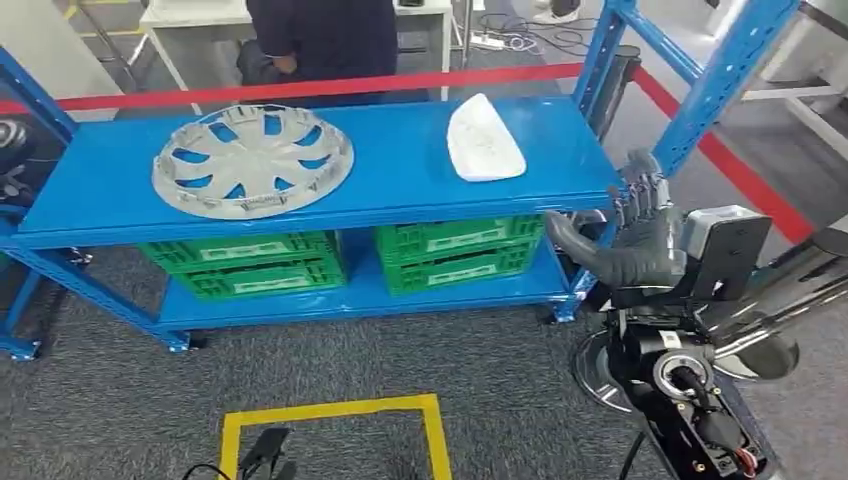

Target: Take the parts from the cabinet and place them on the table.

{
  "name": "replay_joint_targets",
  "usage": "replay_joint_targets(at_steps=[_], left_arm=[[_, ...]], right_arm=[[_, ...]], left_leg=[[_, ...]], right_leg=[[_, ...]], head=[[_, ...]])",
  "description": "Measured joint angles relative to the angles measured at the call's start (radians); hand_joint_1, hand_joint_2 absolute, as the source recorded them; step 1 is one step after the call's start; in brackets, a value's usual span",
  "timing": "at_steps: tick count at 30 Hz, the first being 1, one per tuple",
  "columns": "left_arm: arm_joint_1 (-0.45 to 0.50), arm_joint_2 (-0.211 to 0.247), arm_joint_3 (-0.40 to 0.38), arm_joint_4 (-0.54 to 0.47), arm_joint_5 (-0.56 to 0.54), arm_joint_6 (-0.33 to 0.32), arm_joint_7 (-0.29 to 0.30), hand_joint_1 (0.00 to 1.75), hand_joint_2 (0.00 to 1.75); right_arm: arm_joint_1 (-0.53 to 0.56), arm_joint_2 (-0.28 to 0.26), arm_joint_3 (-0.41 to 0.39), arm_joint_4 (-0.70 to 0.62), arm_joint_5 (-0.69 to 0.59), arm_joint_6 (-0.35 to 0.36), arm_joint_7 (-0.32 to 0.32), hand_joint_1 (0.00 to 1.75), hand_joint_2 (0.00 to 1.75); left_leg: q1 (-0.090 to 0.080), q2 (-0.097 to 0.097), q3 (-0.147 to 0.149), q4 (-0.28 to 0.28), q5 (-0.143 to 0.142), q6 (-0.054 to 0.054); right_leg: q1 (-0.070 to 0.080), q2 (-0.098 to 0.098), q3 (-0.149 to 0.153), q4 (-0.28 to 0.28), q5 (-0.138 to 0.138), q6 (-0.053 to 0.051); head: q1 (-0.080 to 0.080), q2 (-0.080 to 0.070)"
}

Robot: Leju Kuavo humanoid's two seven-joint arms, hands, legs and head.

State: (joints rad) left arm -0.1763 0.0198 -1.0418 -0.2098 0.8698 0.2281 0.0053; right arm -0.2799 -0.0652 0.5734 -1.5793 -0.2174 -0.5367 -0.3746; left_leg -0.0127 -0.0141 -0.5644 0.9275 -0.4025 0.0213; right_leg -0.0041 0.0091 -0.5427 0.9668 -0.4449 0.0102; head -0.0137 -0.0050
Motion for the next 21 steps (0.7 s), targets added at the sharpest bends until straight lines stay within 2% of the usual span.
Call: replay_joint_targets(at_steps=[1, 2, 3, 4, 10, 16, 21], left_arm=[[-0.002, 0.0, 0.0, 0.0, 0.0, 0.0, 0.0, 0.0, 0.0], [-0.002, 0.0, 0.0, 0.0, 0.0, 0.0, -0.001, 0.0, 0.0], [-0.002, 0.002, 0.0, 0.0, 0.002, 0.0, 0.0, 0.0, 0.0], [-0.001, 0.002, 0.0, 0.0, 0.002, 0.0, -0.001, 0.0, 0.0], [0.0, 0.003, 0.0, 0.0, 0.003, 0.0, -0.001, 0.0, 0.0], [-0.001, 0.005, 0.0, 0.0, 0.003, 0.0, -0.001, 0.0, 0.0], [-0.001, 0.005, 0.0, 0.0, 0.003, 0.0, -0.001, 0.0, 0.0]], right_arm=[[-0.002, 0.0, 0.001, 0.001, 0.0, 0.0, 0.0, 0.0, 1.75], [-0.001, 0.0, 0.002, 0.001, 0.0, 0.001, 0.001, 0.0, 1.75], [-0.001, 0.0, 0.003, 0.001, 0.0, 0.001, 0.0, 0.0, 1.75], [-0.001, 0.0, 0.002, 0.002, 0.0, 0.001, 0.001, 0.0, 1.75], [-0.002, 0.0, 0.003, 0.002, 0.0, 0.002, 0.0, 0.0, 1.75], [-0.002, 0.0, 0.004, 0.004, -0.005, 0.005, -0.003, 0.0, 1.75], [-0.003, 0.0, 0.003, 0.006, -0.005, 0.01, -0.006, 0.0, 1.75]], left_leg=[[-0.005, -0.002, -0.002, 0.008, -0.003, -0.005], [-0.002, -0.001, -0.003, 0.005, -0.002, -0.01], [-0.006, -0.001, -0.004, 0.011, -0.007, -0.003], [-0.005, 0.0, -0.002, 0.009, -0.005, 0.0], [-0.003, 0.0, 0.004, -0.002, -0.004, -0.004], [-0.001, 0.001, 0.006, -0.007, -0.004, -0.013], [-0.001, 0.001, 0.006, -0.007, -0.005, -0.015]], right_leg=[[0.005, 0.0, 0.003, -0.018, -0.002, -0.001], [0.006, 0.002, 0.0, -0.014, -0.002, -0.003], [0.003, 0.003, 0.002, -0.018, 0.0, 0.003], [0.005, 0.004, 0.003, -0.018, -0.001, 0.003], [0.007, 0.005, 0.003, -0.018, -0.005, -0.006], [0.007, 0.005, 0.003, -0.018, -0.007, -0.009], [0.007, 0.005, 0.003, -0.018, -0.007, -0.01]], head=[[0.0, 0.0], [0.0, 0.0], [-0.001, 0.0], [-0.001, 0.0], [-0.007, 0.0], [-0.007, 0.0], [-0.007, 0.0]])
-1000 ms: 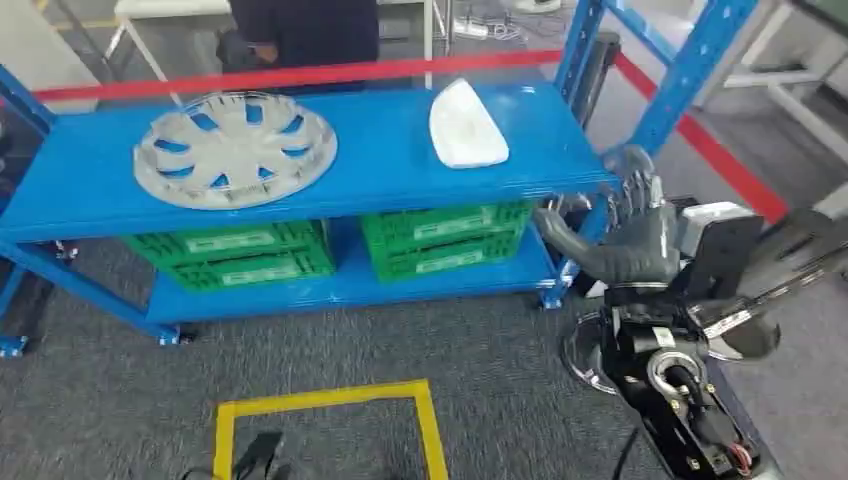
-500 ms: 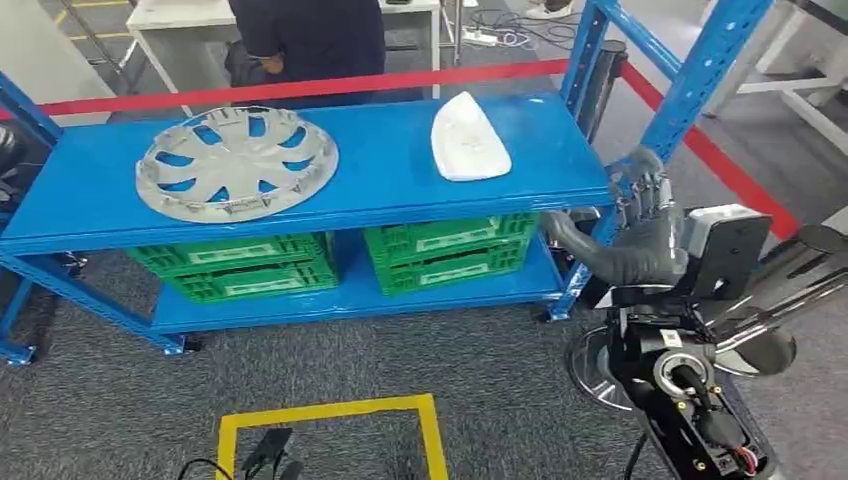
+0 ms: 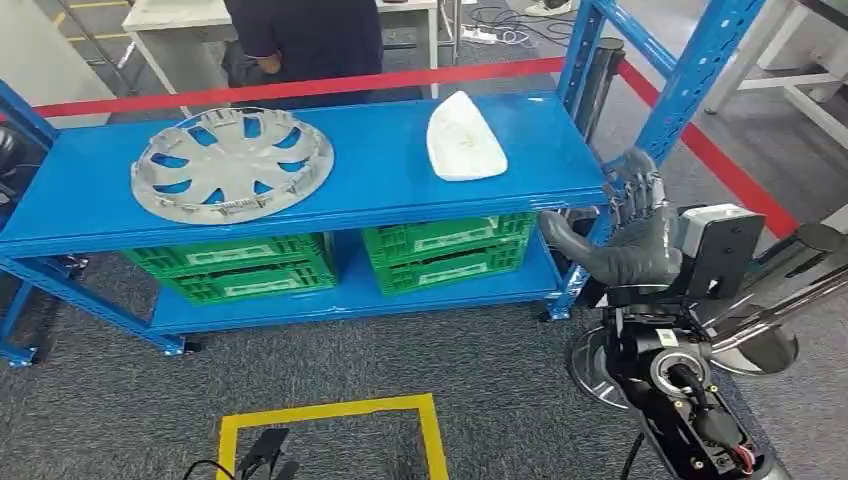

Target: Take the parts from the cabinet and place them on the table.

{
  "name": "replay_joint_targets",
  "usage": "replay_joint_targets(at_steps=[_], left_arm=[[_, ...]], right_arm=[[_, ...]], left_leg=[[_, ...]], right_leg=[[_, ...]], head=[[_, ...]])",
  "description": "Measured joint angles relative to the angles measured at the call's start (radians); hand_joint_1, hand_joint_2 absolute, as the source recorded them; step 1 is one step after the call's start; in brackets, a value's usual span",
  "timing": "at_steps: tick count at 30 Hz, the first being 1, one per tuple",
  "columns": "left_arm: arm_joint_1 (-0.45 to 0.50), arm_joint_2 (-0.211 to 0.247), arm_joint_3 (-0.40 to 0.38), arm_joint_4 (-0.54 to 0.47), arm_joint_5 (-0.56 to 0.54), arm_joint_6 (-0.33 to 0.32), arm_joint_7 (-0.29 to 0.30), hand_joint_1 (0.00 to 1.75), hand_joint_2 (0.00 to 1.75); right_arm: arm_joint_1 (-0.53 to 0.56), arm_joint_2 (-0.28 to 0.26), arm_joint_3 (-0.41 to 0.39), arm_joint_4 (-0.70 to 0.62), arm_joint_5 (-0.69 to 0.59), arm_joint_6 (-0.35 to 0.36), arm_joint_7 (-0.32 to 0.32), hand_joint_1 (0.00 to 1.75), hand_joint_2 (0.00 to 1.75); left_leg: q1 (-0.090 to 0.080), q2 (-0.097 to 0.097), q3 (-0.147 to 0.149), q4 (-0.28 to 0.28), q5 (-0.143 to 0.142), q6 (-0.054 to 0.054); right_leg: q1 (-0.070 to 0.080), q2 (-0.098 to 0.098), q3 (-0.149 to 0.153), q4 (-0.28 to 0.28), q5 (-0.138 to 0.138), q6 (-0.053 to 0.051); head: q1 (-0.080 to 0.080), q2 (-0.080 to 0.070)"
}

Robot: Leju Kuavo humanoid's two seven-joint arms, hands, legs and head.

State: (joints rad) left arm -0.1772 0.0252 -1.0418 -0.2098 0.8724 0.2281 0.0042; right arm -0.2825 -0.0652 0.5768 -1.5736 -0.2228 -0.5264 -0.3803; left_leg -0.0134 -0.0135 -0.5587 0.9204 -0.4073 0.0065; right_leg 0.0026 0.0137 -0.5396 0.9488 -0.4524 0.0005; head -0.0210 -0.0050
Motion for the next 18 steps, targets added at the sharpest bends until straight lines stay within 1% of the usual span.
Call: replay_joint_targets(at_steps=[18], left_arm=[[0.001, 0.001, 0.0, 0.0, 0.012, -0.005, -0.005, 0.0, 0.0]], right_arm=[[-0.001, 0.0, 0.0, 0.003, -0.005, 0.004, -0.006, 0.0, 1.75]], left_leg=[[-0.002, 0.0, 0.0, 0.0, 0.0, 0.0]], right_leg=[[-0.002, 0.0, 0.002, -0.003, 0.0, 0.001]], head=[[0.001, 0.0]])
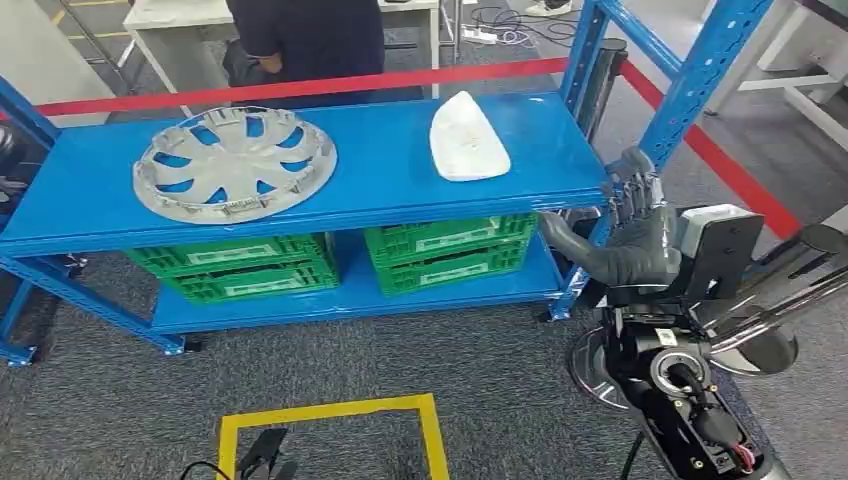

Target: Take the parts from the cabinet and place them on the table.

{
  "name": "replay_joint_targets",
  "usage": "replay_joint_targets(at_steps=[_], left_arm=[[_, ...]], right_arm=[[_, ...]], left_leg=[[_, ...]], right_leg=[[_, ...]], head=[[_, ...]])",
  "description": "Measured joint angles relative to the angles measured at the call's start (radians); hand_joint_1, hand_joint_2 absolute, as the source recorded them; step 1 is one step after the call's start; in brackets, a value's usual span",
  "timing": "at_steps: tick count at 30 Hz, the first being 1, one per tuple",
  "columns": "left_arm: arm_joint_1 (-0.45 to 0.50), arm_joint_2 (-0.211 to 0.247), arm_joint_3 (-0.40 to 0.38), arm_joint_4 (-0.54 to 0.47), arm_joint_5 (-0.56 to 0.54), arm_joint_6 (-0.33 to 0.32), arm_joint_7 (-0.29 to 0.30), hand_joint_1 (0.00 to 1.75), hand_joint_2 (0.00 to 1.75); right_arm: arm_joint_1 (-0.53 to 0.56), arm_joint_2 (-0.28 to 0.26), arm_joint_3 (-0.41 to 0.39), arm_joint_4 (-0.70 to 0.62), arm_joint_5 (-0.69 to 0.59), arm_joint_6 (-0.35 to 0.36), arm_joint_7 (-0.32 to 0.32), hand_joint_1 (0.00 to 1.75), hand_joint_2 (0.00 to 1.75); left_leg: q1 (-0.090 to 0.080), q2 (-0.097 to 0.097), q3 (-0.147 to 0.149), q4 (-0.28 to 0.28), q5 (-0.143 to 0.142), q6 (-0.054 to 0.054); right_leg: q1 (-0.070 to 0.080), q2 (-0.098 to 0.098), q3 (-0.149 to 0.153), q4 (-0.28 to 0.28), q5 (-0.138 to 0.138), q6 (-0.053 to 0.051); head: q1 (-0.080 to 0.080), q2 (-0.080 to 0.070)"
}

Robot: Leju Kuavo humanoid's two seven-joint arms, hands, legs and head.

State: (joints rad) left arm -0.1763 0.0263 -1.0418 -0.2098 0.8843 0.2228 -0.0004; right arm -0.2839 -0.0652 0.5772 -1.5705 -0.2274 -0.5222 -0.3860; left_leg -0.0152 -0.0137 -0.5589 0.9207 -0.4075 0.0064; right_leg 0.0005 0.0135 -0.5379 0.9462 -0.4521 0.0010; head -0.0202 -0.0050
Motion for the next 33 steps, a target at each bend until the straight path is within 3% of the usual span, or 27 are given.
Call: replay_joint_targets(at_steps=[33], left_arm=[[-0.001, 0.0, 0.0, 0.0, 0.0, -0.012, 0.0, 0.0, 0.0]], right_arm=[[0.0, 0.0, -0.001, 0.0, 0.0, 0.002, -0.003, 0.0, 1.75]], left_leg=[[0.0, 0.0, 0.0, 0.0, -0.001, 0.0]], right_leg=[[0.0, 0.0, 0.001, -0.002, 0.0, 0.0]], head=[[0.0, 0.0]])
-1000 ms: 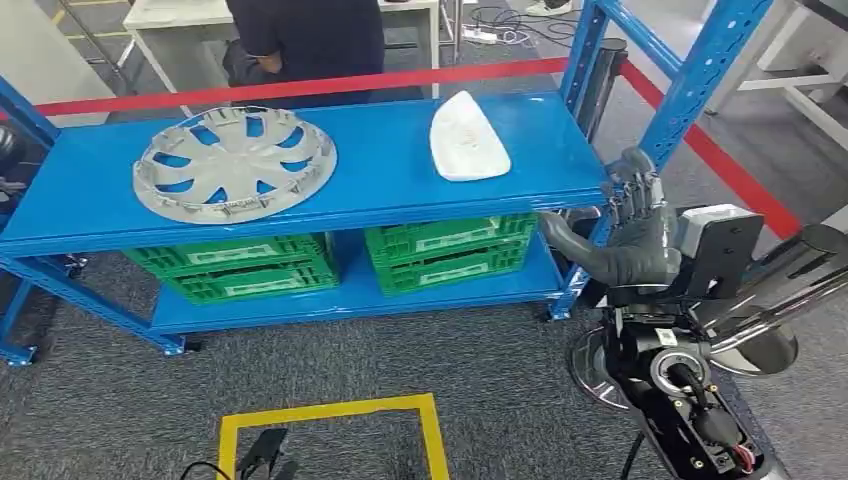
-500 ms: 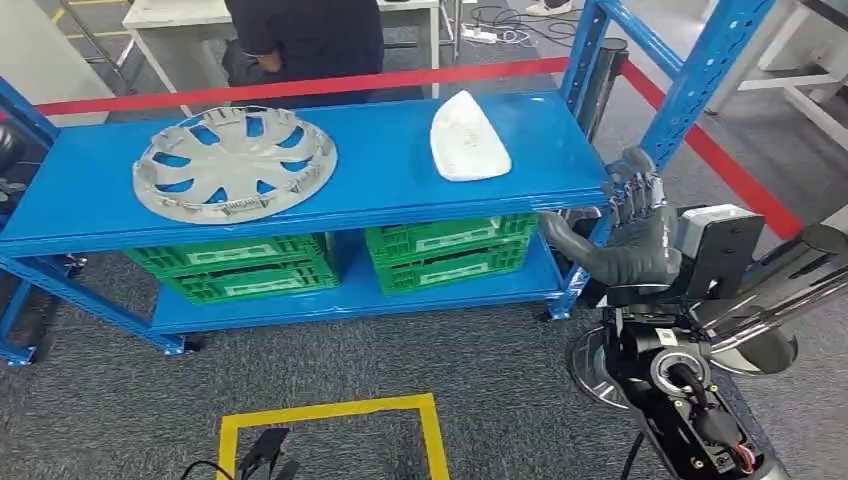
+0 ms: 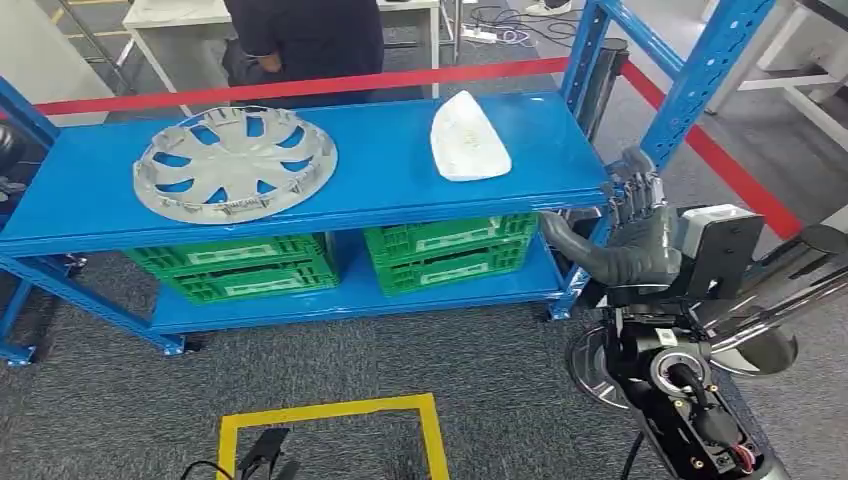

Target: Take the parts from the cabinet and place them on the table.

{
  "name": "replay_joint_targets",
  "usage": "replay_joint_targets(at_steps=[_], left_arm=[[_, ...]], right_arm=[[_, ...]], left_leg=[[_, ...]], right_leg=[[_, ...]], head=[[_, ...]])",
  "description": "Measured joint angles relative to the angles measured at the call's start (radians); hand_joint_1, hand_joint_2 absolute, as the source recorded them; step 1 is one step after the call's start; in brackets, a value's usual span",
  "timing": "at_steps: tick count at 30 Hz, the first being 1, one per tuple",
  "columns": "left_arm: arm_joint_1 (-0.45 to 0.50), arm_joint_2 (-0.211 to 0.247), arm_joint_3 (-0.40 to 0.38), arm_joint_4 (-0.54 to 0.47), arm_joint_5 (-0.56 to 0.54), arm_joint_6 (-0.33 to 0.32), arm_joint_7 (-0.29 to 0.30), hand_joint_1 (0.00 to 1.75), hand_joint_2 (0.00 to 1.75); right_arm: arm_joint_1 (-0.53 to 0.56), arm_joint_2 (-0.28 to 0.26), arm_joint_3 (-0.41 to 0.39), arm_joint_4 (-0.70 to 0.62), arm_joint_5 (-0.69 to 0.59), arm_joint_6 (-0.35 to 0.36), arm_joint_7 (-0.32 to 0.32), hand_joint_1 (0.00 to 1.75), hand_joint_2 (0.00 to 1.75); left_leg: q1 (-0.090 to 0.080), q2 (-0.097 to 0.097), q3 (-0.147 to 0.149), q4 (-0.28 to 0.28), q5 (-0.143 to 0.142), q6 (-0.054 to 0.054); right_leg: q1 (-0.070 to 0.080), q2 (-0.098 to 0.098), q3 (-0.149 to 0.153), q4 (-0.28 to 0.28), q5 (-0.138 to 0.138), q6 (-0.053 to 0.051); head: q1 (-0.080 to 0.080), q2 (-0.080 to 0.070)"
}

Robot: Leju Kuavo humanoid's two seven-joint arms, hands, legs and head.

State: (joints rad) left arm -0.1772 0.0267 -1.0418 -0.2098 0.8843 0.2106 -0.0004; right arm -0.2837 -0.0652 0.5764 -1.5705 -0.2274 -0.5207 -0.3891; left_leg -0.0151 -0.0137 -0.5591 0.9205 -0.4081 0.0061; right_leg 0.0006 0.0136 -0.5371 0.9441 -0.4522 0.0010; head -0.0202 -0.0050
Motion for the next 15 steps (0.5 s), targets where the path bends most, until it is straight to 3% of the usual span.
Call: replay_joint_targets(at_steps=[15], left_arm=[[0.0, 0.0, 0.0, 0.0, 0.0, 0.0, 0.0, 0.0, 0.0]], right_arm=[[0.0, 0.0, 0.0, 0.0, 0.0, 0.002, 0.0, 0.0, 1.75]], left_leg=[[0.0, 0.0, 0.0, 0.0, 0.0, 0.0]], right_leg=[[0.0, 0.0, 0.0, 0.0, 0.0, 0.0]], head=[[0.0, 0.0]])
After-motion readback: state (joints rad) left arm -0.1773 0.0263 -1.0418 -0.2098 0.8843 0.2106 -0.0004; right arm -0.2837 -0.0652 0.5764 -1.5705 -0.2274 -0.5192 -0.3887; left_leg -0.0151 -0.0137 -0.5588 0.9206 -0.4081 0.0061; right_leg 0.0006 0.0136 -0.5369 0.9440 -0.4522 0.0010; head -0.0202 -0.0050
